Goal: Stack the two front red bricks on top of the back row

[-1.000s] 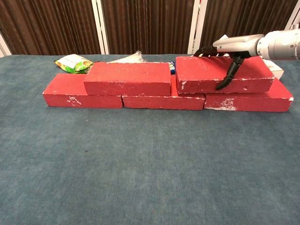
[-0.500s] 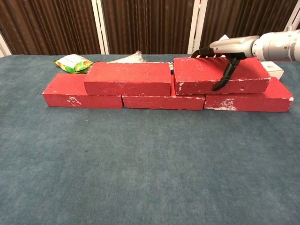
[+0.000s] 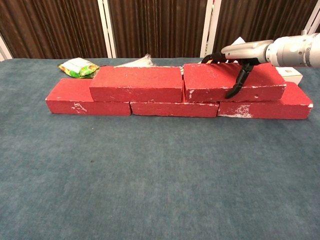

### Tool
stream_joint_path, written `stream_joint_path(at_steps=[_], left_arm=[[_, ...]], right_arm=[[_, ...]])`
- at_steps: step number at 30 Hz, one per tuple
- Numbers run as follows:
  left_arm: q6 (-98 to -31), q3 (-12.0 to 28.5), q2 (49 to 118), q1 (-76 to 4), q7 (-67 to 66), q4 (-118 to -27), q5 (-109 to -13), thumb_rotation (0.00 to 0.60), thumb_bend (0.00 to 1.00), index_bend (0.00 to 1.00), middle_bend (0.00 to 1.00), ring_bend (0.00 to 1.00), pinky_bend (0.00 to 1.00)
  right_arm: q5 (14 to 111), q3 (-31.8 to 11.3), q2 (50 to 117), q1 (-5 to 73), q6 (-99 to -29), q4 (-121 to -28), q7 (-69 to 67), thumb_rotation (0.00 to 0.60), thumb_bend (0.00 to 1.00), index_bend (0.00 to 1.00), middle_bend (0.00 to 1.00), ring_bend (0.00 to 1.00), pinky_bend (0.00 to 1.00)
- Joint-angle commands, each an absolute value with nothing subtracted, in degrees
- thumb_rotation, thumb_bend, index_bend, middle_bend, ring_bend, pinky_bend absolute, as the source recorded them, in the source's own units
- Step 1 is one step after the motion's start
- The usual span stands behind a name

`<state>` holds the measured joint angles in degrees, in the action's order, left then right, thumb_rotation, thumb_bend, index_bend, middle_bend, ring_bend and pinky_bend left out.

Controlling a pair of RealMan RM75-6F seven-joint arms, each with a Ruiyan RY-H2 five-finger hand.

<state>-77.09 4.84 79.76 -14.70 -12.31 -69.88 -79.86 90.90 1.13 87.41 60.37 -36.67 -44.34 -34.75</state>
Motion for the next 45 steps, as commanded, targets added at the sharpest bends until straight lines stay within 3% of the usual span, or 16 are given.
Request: stream_joint_path(at_steps=[1,8,34,45], left_arm=[[-77.0,4.9,79.8,-14.7,-12.3,-69.9,-79.9,0.6,0.3,0.0,0.0,0.0,0.05],[-77.0,4.9,79.7,-14.7,-12.2,-69.9,-79.9,0.6,0.3,0.0,0.0,0.0,0.06],[-77.1,5.0,79.5,-14.7,-11.8,-70.0,-79.9,0.6,0.3,0.0,0.0,0.0,0.05],[-77.1,5.1,79.5,-14.7,-11.7,-70.0,-79.8,0.6,0.29,0.0,0.0,0.0,0.06]], right_arm=[[90.6,1.0,87.4,60.4,-36.4,-44.4,-34.4,0.6,0.14,0.06,0.34,0.29,0.57],[89.8,0.7,87.5,60.5,-35.7,-44.6,-33.0,0.6,0.13,0.0,0.32,0.27,0.56],[87.7,-0.4,86.5,60.5,-33.9,-46.9,-29.9,0.6,0.02,0.0,0.24,0.17,0.48],[86.8,-0.8,85.8,60.6,-32.6,-48.5,-29.5,0.6,0.0,0.0,0.12,0.06,0.37]])
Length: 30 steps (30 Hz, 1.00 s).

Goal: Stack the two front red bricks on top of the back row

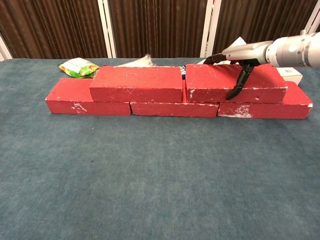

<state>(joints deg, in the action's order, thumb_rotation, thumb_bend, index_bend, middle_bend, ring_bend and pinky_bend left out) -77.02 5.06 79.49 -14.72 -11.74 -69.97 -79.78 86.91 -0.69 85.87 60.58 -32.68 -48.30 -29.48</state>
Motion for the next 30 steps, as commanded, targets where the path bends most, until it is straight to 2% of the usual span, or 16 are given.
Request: stream_joint_path(at_steps=[1,4,10,20,30], left_arm=[[-77.1,5.1,79.5,-14.7,-11.7,-70.0,-79.8,0.6,0.29,0.0,0.0,0.0,0.06],[-77.2,5.1,79.5,-14.7,-11.7,-70.0,-79.8,0.6,0.29,0.0,0.0,0.0,0.06],[-77.2,5.3,79.6,-14.6,-12.0,-70.1,-79.3,0.6,0.29,0.0,0.0,0.0,0.05],[-77.8,5.3,79.6,-14.5,-12.2,-70.5,-79.7,0.6,0.3,0.0,0.0,0.0,0.06],[-79.1,4.6,78.9,-14.1,-12.0,-71.9,-81.3,0.6,0.3,0.0,0.0,0.0,0.06]], right_arm=[[86.8,-0.8,85.8,60.6,-32.6,-48.5,-29.5,0.6,0.0,0.0,0.11,0.06,0.36],[86.7,-0.8,85.8,60.6,-32.4,-48.5,-29.4,0.6,0.0,0.0,0.09,0.03,0.29],[86.7,-0.7,85.1,60.7,-31.7,-49.6,-29.5,0.599,0.0,0.0,0.05,0.0,0.21],[86.1,-1.6,83.9,60.3,-32.9,-51.1,-29.1,0.597,0.0,0.0,0.03,0.0,0.19],[84.1,-2.1,72.9,52.2,-43.0,-59.1,-28.4,0.591,0.0,0.0,0.01,0.0,0.19]])
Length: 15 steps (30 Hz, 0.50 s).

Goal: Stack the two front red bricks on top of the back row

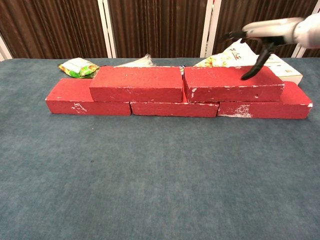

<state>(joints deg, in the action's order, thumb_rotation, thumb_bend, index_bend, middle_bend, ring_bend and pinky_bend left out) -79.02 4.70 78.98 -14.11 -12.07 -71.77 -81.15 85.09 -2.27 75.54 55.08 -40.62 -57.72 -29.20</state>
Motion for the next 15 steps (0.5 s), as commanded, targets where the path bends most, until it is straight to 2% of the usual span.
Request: stream_joint_path(at_steps=[1,4,8,12,15], left_arm=[[-79.2,4.6,78.8,-14.0,-12.0,-72.1,-81.4,0.6,0.3,0.0,0.0,0.0,0.06],[-79.3,4.5,78.7,-14.0,-12.1,-72.3,-81.5,0.6,0.3,0.0,0.0,0.0,0.06],[-79.4,4.5,78.7,-13.9,-12.2,-72.5,-81.5,0.6,0.3,0.0,0.0,0.0,0.06],[-79.3,4.5,78.7,-13.9,-12.4,-72.7,-81.5,0.6,0.29,0.0,0.0,0.0,0.05],[-79.2,4.5,78.7,-14.0,-12.4,-72.7,-81.5,0.6,0.3,0.0,0.0,0.0,0.05]], right_arm=[[83.8,-2.0,72.3,51.4,-43.4,-59.0,-28.4,0.584,0.0,0.0,0.01,0.0,0.19],[82.9,-1.3,71.3,49.1,-43.6,-57.7,-29.2,0.556,0.01,0.05,0.01,0.0,0.18],[82.9,-0.1,72.1,47.1,-43.1,-53.5,-29.8,0.553,0.18,0.27,0.01,0.0,0.17],[83.4,0.5,74.7,46.1,-42.4,-48.9,-30.6,0.554,0.19,0.43,0.01,0.0,0.17],[83.7,0.5,77.1,46.0,-42.0,-45.9,-30.9,0.597,0.19,0.52,0.01,0.0,0.16]])
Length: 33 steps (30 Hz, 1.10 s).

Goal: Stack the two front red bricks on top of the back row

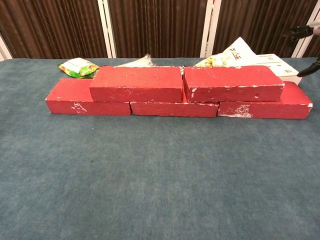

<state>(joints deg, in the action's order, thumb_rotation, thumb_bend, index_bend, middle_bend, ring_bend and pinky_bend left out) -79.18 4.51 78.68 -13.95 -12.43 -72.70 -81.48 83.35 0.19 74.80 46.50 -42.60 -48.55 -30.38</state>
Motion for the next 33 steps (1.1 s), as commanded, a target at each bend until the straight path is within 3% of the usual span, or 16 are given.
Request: stream_joint_path(at_steps=[1,13,33], left_arm=[[-79.1,4.5,78.7,-14.0,-12.4,-72.6,-81.4,0.6,0.3,0.0,0.0,0.0,0.05],[-78.6,4.8,78.8,-14.0,-12.4,-72.3,-80.8,0.6,0.3,0.0,0.0,0.0,0.05],[-79.2,4.7,78.6,-13.9,-12.1,-72.3,-81.3,0.6,0.3,0.0,0.0,0.0,0.05]], right_arm=[[83.7,0.4,78.0,46.0,-41.6,-44.8,-31.1,0.6,0.19,0.53,0.01,0.0,0.16],[84.7,-0.3,83.6,47.6,-39.0,-38.5,-34.1,0.6,0.19,0.58,0.01,0.0,0.16],[84.8,-1.6,84.5,49.5,-36.9,-39.5,-33.8,0.6,0.19,0.58,0.01,0.0,0.16]])
